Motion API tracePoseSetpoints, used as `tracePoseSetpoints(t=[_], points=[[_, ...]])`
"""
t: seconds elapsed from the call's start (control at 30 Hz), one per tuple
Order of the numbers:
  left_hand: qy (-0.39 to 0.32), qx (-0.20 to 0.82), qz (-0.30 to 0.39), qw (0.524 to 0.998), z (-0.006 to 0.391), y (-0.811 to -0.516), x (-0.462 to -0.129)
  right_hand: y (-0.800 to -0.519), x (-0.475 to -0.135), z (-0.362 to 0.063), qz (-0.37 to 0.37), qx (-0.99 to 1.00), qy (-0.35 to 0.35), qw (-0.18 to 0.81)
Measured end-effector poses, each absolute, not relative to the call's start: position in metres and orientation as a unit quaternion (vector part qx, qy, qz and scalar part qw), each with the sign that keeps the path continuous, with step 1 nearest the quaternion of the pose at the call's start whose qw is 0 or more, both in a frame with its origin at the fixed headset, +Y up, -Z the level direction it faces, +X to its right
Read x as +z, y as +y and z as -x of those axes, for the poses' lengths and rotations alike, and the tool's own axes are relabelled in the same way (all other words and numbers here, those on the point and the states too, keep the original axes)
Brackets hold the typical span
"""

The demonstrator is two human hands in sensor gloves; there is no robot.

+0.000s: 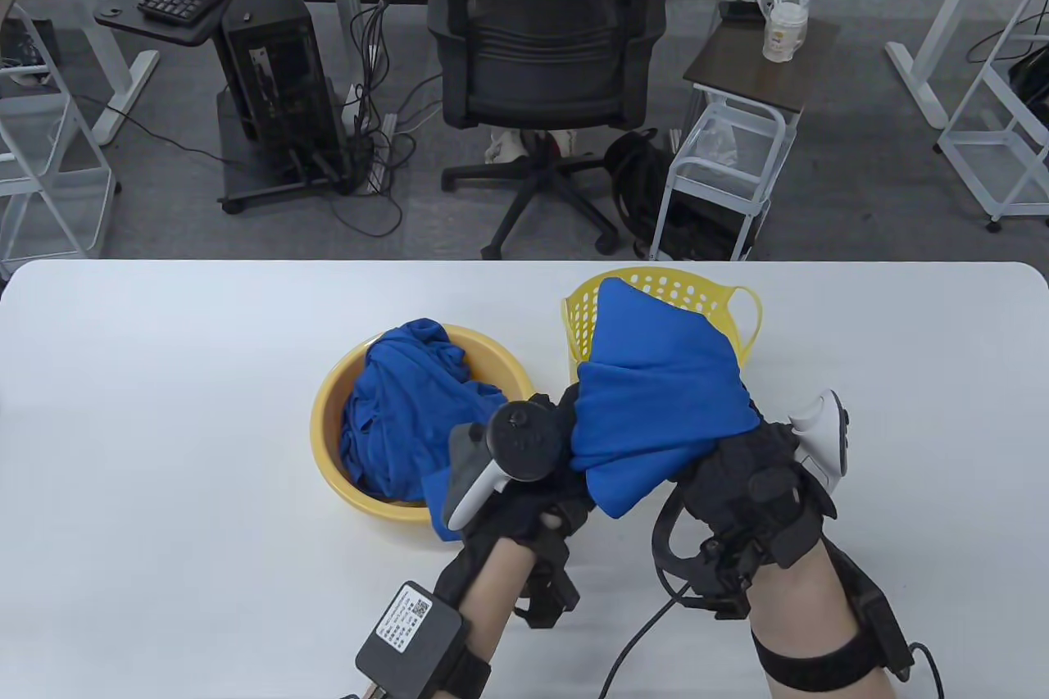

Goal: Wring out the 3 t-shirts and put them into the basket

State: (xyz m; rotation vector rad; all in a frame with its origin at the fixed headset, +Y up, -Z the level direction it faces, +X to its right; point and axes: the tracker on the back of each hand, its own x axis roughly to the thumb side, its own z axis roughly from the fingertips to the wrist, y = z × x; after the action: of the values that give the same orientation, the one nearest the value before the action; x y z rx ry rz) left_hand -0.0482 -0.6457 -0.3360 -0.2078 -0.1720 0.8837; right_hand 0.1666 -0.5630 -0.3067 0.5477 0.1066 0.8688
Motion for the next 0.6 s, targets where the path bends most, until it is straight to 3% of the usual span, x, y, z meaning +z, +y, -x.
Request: tracePoseSetpoints(t=[0.07,0.1,0.2,0.3,0.43,0.5,0.6], points=[[-0.079,0.574,0.112,0.807,0.067,-0.656,-0.346,-0.562,-0.31,-0.174,-0.258,0.407,0.031,0.875],[-0.094,0.667,0.134,0.727,0.078,-0.661,-0.349,-0.565,-0.314,-0.18,-0.23,0.418,0.011,0.879],[-0.174,0.801,0.174,0.545,0.099,-0.664,-0.35,-0.581,-0.332,-0.19,-0.147,0.479,-0.011,0.865],[-0.199,0.816,0.145,0.522,0.117,-0.652,-0.347,-0.593,-0.35,-0.19,-0.14,0.537,0.007,0.832],[-0.167,0.803,0.088,0.566,0.142,-0.639,-0.336,-0.593,-0.361,-0.196,-0.153,0.736,-0.082,0.654],[-0.152,0.799,0.062,0.579,0.153,-0.636,-0.332,-0.59,-0.361,-0.192,-0.202,0.825,-0.031,0.527],[-0.151,0.812,0.061,0.56,0.161,-0.637,-0.33,-0.59,-0.357,-0.179,-0.255,0.833,0.026,0.49]])
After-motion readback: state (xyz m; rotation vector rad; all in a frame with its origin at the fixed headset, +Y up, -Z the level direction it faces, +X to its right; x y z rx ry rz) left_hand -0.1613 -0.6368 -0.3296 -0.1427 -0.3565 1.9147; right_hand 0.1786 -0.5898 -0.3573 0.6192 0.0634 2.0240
